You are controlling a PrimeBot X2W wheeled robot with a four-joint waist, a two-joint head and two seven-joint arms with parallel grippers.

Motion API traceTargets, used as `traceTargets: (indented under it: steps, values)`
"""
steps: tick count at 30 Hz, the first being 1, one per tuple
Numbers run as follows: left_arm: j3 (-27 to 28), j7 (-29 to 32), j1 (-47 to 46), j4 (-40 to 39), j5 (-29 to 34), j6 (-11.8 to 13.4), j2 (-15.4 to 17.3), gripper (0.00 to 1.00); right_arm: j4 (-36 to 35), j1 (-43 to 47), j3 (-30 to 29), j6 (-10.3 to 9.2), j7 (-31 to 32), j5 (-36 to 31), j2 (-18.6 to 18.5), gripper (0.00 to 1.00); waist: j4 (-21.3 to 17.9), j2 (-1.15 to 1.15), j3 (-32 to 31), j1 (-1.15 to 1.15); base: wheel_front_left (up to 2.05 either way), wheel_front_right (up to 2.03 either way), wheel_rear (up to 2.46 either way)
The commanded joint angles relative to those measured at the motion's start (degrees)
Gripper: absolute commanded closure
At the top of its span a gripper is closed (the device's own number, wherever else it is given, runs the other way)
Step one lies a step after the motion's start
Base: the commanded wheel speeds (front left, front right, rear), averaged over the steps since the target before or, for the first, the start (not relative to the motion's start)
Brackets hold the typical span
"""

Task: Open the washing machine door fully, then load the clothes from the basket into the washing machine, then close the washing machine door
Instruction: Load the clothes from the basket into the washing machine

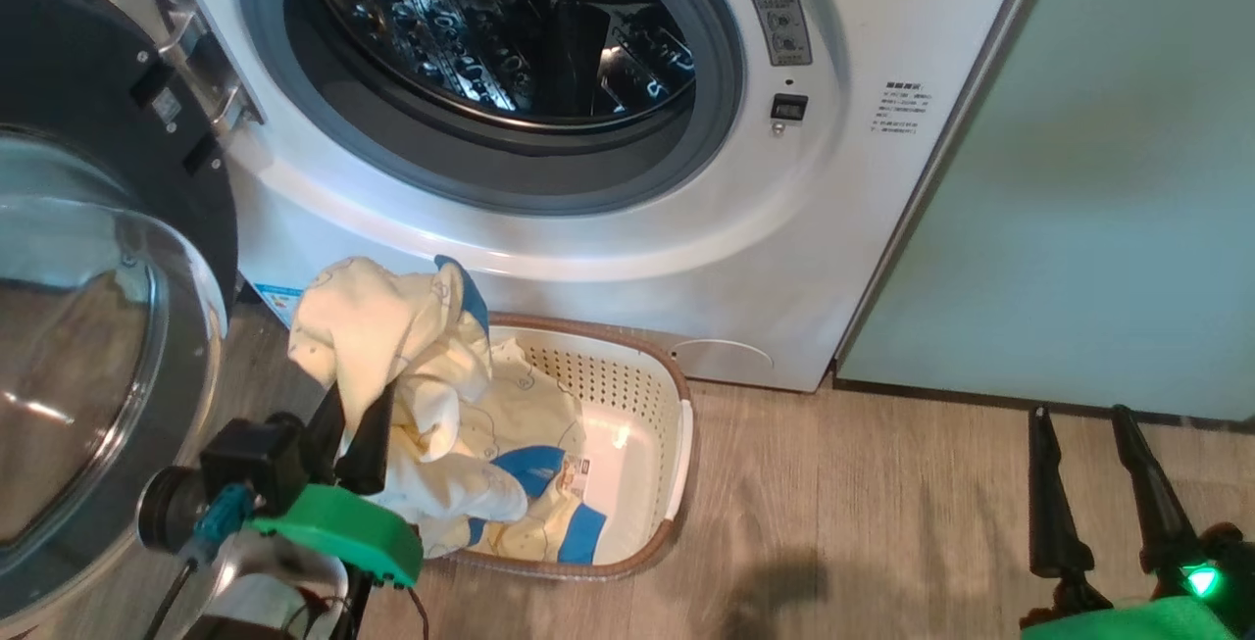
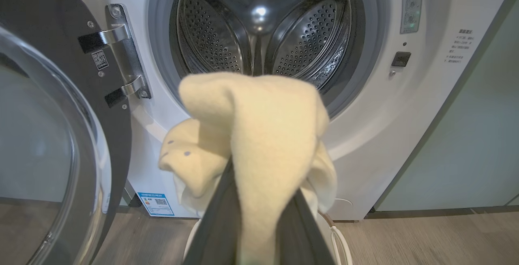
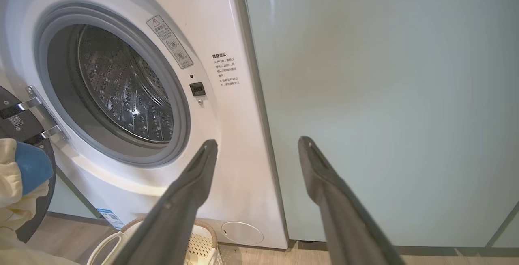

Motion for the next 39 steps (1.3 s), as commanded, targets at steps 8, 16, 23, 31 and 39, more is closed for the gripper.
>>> traceTargets:
  steps: [8, 16, 23, 31, 39]
  values:
    - [1.99, -1.12, -6.58, -0.41, 0.39, -0.32, 1.16, 1.00, -2.08, -2.48, 0.40, 0.22, -0.31, -3.28, -0.66, 0.00, -0.78, 0.00, 3.32, 0.00, 0.00, 0.00, 0.00]
    - [1.49, -1.25, -13.71, 3.13, 0.05, -1.93, 1.04, 1.00, -3.03, -4.24, -0.06, 0.22, -0.31, -4.11, -0.66, 0.00, -2.24, 0.00, 8.45, 0.00, 0.00, 0.00, 0.00]
    - [1.36, 0.26, -23.90, 8.99, -1.38, -4.85, 1.45, 1.00, -3.93, -6.55, 0.04, 0.22, -0.31, -3.58, -0.66, 0.00, -3.74, 0.00, 14.65, 0.00, 0.00, 0.00, 0.00]
    - [1.76, 4.13, -35.46, 16.32, -4.13, -8.82, 2.67, 1.00, -4.62, -9.20, 0.23, 0.22, -0.31, -1.93, -0.66, 0.00, -5.79, 0.00, 20.48, 0.00, 0.00, 0.00, 0.00]
    - [1.93, 11.90, -51.22, 26.03, -6.30, -13.27, 5.99, 1.00, -4.63, -12.11, 1.41, 0.22, -0.31, 0.25, -0.66, 0.00, -9.00, 0.00, 25.59, 0.00, 0.00, 0.00, 0.00]
